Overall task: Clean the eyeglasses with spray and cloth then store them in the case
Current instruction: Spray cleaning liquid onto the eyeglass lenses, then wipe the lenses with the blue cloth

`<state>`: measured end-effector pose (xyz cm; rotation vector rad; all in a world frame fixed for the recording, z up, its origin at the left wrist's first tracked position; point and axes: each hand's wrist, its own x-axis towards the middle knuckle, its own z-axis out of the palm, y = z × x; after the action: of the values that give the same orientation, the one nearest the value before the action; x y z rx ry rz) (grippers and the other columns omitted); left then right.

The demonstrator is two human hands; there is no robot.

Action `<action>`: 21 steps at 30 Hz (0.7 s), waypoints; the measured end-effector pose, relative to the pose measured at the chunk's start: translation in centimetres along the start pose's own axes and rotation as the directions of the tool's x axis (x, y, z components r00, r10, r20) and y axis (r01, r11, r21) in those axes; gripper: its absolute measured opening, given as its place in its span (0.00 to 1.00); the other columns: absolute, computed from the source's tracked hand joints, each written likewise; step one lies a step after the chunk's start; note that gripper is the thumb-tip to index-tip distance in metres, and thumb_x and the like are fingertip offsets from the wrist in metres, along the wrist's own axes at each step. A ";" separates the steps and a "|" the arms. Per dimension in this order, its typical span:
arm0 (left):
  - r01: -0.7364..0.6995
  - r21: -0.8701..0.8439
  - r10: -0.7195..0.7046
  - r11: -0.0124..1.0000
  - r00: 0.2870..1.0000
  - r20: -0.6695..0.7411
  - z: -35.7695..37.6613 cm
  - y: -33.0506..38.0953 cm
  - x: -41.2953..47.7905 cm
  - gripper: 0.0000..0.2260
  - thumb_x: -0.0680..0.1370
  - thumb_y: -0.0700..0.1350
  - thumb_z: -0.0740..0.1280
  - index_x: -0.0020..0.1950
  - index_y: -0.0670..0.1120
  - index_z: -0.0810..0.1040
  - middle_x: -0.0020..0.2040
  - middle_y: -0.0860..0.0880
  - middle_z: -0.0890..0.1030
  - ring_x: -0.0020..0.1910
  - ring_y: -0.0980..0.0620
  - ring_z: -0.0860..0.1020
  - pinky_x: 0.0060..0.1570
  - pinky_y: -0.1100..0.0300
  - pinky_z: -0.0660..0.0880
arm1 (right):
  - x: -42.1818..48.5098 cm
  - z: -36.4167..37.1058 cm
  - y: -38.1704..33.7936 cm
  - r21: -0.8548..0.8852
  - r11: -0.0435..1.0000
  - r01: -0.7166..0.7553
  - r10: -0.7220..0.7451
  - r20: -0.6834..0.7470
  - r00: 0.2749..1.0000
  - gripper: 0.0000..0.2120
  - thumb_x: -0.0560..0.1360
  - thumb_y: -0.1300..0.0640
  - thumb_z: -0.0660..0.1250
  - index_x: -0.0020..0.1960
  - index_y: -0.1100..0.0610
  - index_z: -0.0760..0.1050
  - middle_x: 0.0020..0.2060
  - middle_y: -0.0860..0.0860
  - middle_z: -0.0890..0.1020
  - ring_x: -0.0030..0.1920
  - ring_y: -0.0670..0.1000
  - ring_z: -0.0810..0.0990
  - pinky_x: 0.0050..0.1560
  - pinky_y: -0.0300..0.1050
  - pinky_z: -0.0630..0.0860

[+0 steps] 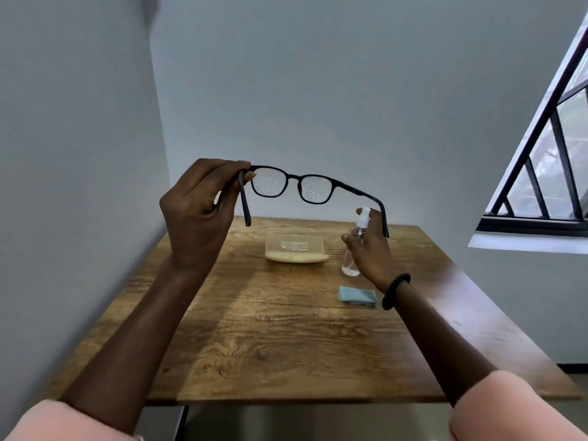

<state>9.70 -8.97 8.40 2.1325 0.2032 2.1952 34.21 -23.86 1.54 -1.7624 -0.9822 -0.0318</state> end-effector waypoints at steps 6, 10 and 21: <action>0.006 0.018 -0.006 1.000 1.000 0.030 0.1 -0.1 -1.2 0.07 0.80 0.40 0.74 0.53 0.37 0.87 0.46 0.42 0.86 0.47 0.59 0.79 0.53 0.73 0.73 | 1.0 2.3 4.0 -0.064 0.996 -0.056 0.052 -0.066 0.996 0.20 0.81 0.67 0.62 0.70 0.57 0.61 0.53 0.57 0.75 0.42 0.40 0.78 0.39 0.31 0.73; 0.023 0.026 -0.024 0.999 0.998 0.050 0.1 -0.2 -1.9 0.07 0.80 0.41 0.73 0.53 0.37 0.87 0.46 0.42 0.86 0.47 0.58 0.80 0.51 0.72 0.74 | 0.8 3.3 4.9 -0.077 0.997 0.005 -0.013 -0.096 0.995 0.21 0.79 0.70 0.63 0.69 0.61 0.61 0.56 0.61 0.73 0.44 0.46 0.74 0.39 0.24 0.72; 0.055 0.030 -0.057 0.998 0.996 0.070 0.9 -0.6 -3.0 0.07 0.80 0.41 0.73 0.54 0.37 0.87 0.47 0.42 0.86 0.48 0.58 0.80 0.52 0.73 0.73 | -1.7 1.3 2.7 -0.126 0.964 0.234 -0.265 -0.421 0.868 0.27 0.74 0.63 0.70 0.71 0.60 0.67 0.63 0.54 0.72 0.62 0.49 0.74 0.64 0.55 0.75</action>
<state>10.68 -8.74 5.37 2.1867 0.2867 2.0947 34.20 -24.08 -1.91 -1.5820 -0.8756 -0.6097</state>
